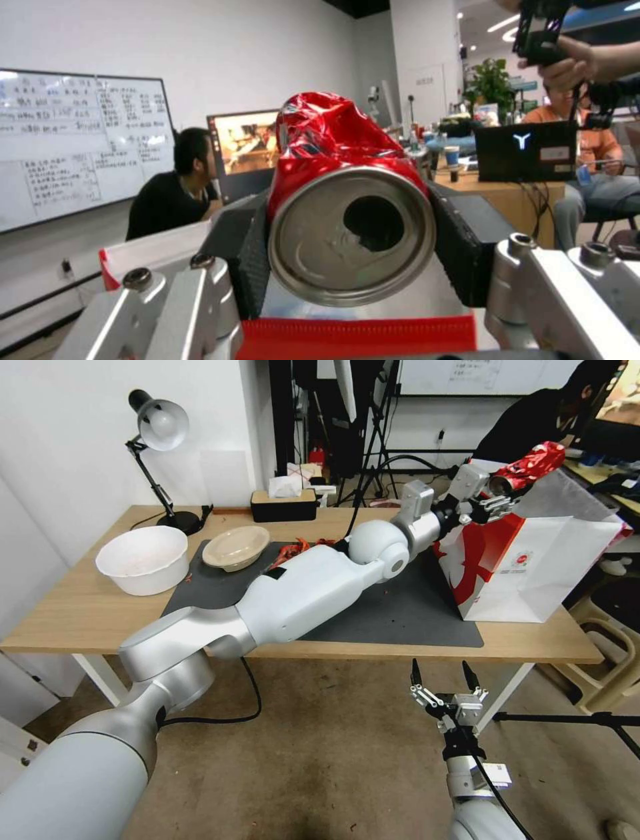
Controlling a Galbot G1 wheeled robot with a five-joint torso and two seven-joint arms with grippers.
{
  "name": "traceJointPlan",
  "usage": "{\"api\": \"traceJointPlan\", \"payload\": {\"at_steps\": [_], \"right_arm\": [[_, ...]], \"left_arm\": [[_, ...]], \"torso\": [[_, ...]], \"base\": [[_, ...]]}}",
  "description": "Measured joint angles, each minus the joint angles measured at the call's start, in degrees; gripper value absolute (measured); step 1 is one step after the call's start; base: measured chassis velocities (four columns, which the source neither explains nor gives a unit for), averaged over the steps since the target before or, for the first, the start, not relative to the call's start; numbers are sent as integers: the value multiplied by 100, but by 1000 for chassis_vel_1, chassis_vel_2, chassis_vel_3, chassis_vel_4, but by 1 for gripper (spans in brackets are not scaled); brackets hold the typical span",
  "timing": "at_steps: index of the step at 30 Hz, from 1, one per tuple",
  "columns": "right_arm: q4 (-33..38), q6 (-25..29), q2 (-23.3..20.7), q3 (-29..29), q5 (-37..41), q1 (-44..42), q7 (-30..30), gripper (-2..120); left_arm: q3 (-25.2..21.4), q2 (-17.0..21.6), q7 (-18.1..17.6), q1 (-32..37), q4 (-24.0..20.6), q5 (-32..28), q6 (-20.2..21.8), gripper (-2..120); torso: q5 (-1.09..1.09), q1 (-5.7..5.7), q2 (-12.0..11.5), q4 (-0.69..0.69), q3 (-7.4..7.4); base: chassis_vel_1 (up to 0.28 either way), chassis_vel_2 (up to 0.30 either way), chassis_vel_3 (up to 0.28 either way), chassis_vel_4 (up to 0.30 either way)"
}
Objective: Pick up the trash from the table and place it into the takeout bag.
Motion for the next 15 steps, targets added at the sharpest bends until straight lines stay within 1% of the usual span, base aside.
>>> {"api": "traceJointPlan", "payload": {"at_steps": [8, 10, 11, 13, 15], "right_arm": [[0, 3, 10, 23, 0, -10, 3, 100], [1, 4, 34, 27, -2, -8, 5, 100], [3, 4, 47, 27, -4, -7, 5, 100], [5, 6, 57, 28, -6, -12, 5, 100], [13, 21, 83, 32, -11, -40, 5, 100]], "left_arm": [[101, -212, 95, -158, 263, -90, -4, 50], [209, -388, 147, -242, 498, -145, -16, 50], [251, -465, 190, -264, 601, -153, -29, 50], [275, -504, 222, -273, 670, -150, -47, 50], [331, -557, 281, -275, 784, -140, -91, 50]], "torso": [[0, 0, 0, 0, 0], [0, 0, 0, 2, 0], [0, 0, 0, -2, 0], [0, 0, 0, -2, 0], [0, 0, 0, 1, 0]], "base": [[0, 0, 0, 0], [0, 0, 0, 0], [0, 0, 0, 0], [0, 0, 0, 0], [0, 0, 0, 0]]}}
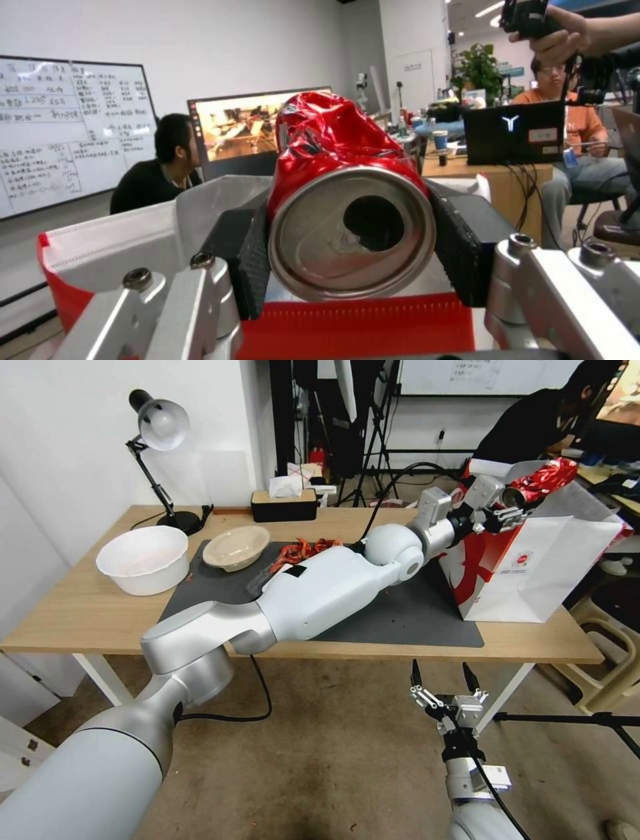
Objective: Pick up the trash from the table and place it into the takeout bag.
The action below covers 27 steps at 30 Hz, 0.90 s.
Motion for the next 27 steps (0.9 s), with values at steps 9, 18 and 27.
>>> {"api": "traceJointPlan", "payload": {"at_steps": [9, 18, 27], "right_arm": [[-2, 18, 33, 4, -7, -15, -3, 100], [11, 22, 24, 17, -8, -20, 1, 100], [54, 17, 33, -1, -16, -14, 3, 100]], "left_arm": [[-29, -106, 68, -5, 222, 60, -44, 83], [-444, 60, 32, 113, 151, 79, -18, 100], [-1284, 1222, -300, 992, -956, 120, 210, 100]], "torso": [[0, 0, 0, -1, 0], [-1, 0, 0, -3, 0], [-3, 0, 0, -1, 0]], "base": [[0, 0, 0, 0], [0, 0, 0, 0], [0, 0, 0, 0]]}}
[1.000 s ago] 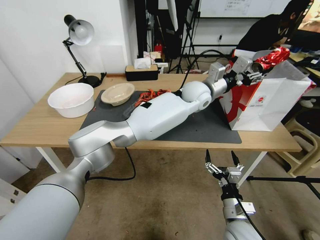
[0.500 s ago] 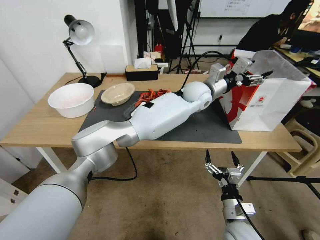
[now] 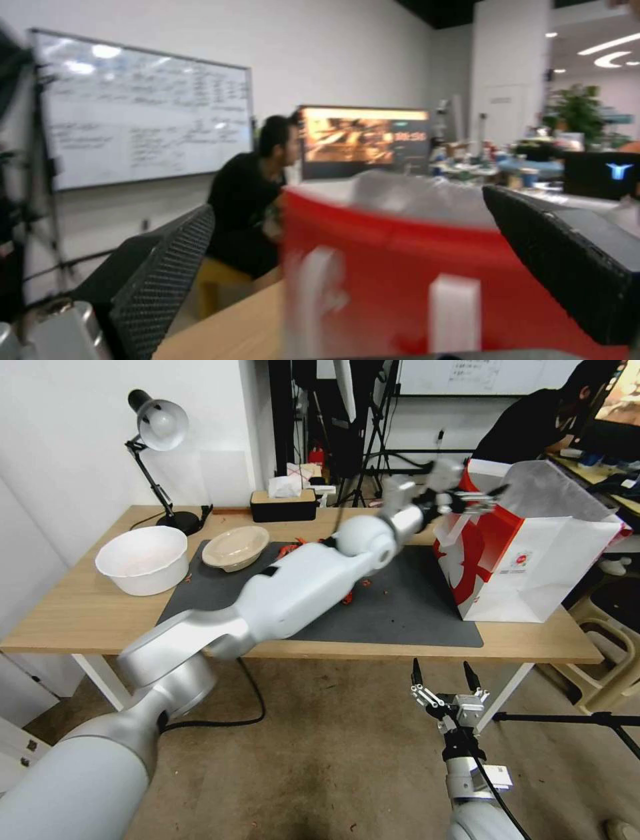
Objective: Pick up the trash from the table and place it into the takeout bag.
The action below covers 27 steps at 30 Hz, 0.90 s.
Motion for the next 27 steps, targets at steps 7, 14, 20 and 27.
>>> {"api": "traceJointPlan", "payload": {"at_steps": [7, 14, 20, 27], "right_arm": [[7, -10, -9, -41, -23, -20, -3, 100], [9, -13, -13, -67, -49, -22, -9, 100], [9, -14, -16, -88, -62, -14, -12, 100], [-1, -14, -14, -106, -79, -7, -14, 100]], "left_arm": [[-674, 1181, -71, 974, -947, 112, 15, 100], [-1128, 1632, -119, 1561, -1369, 223, 13, 100], [-1539, 1949, -154, 2125, -1704, 351, 12, 100], [-1797, 2125, -169, 2470, -1900, 388, 11, 100]], "torso": [[0, 0, 0, 1, -1], [3, 0, 0, 0, -1], [2, 0, 1, -1, -1], [1, 0, 1, -1, -1]], "base": [[0, 0, 0, 0], [0, 0, 0, 0], [0, 0, 0, 0], [0, 0, 0, 0]]}}
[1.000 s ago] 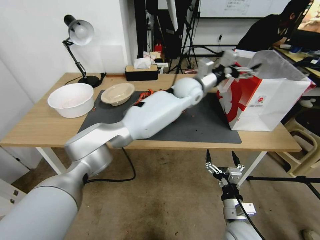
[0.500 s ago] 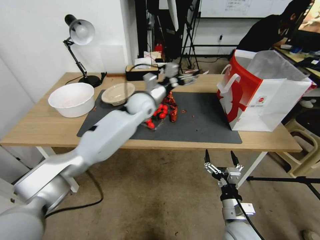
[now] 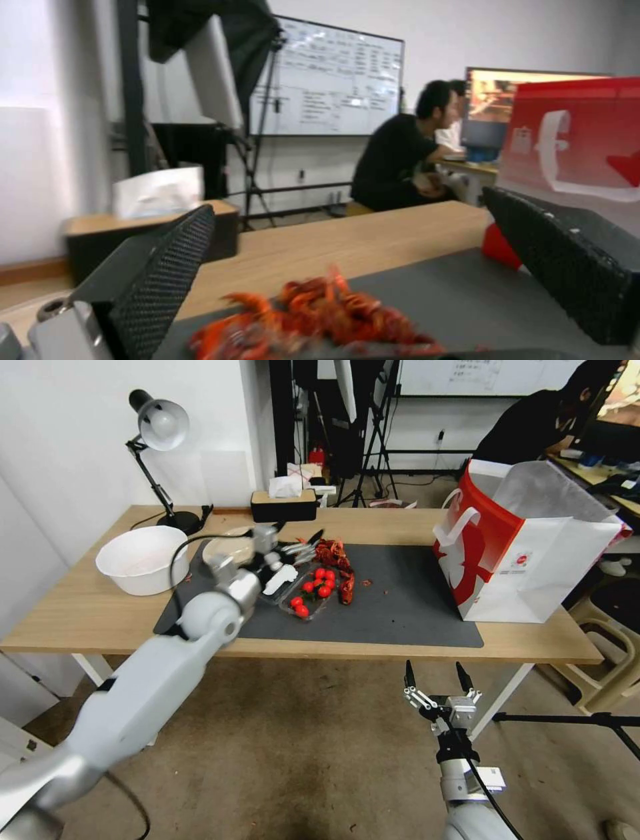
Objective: Pick up the trash from the table and place it into the takeout bag.
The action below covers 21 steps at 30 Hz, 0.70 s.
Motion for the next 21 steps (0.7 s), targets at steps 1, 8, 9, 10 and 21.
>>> {"api": "traceJointPlan", "payload": {"at_steps": [1, 8, 9, 10, 21], "right_arm": [[-4, 0, 4, -9, -5, 3, 0, 100], [-19, 0, 18, -37, -22, 17, 0, 100], [-26, -1, 24, -56, -29, 27, 0, 100], [-34, -1, 29, -70, -36, 39, 0, 100], [-45, 2, 9, -85, -53, 7, 4, 100]], "left_arm": [[-96, 56, -2, 131, -70, 19, -1, 100], [-506, 221, -4, 625, -285, 145, -5, 100], [-822, 326, -6, 969, -474, 230, -21, 100], [-1156, 435, -26, 1352, -701, 318, -51, 100], [-2696, 275, -299, 3727, -1746, 1519, -428, 100]], "torso": [[1, 0, 0, 0, 0], [0, 0, 0, 1, 0], [2, 0, 0, 1, 0], [0, 0, 0, 1, 0], [2, 0, 0, 0, 0]], "base": [[0, 0, 0, 0], [0, 0, 0, 0], [0, 0, 0, 0], [0, 0, 0, 0], [0, 0, 0, 0]]}}
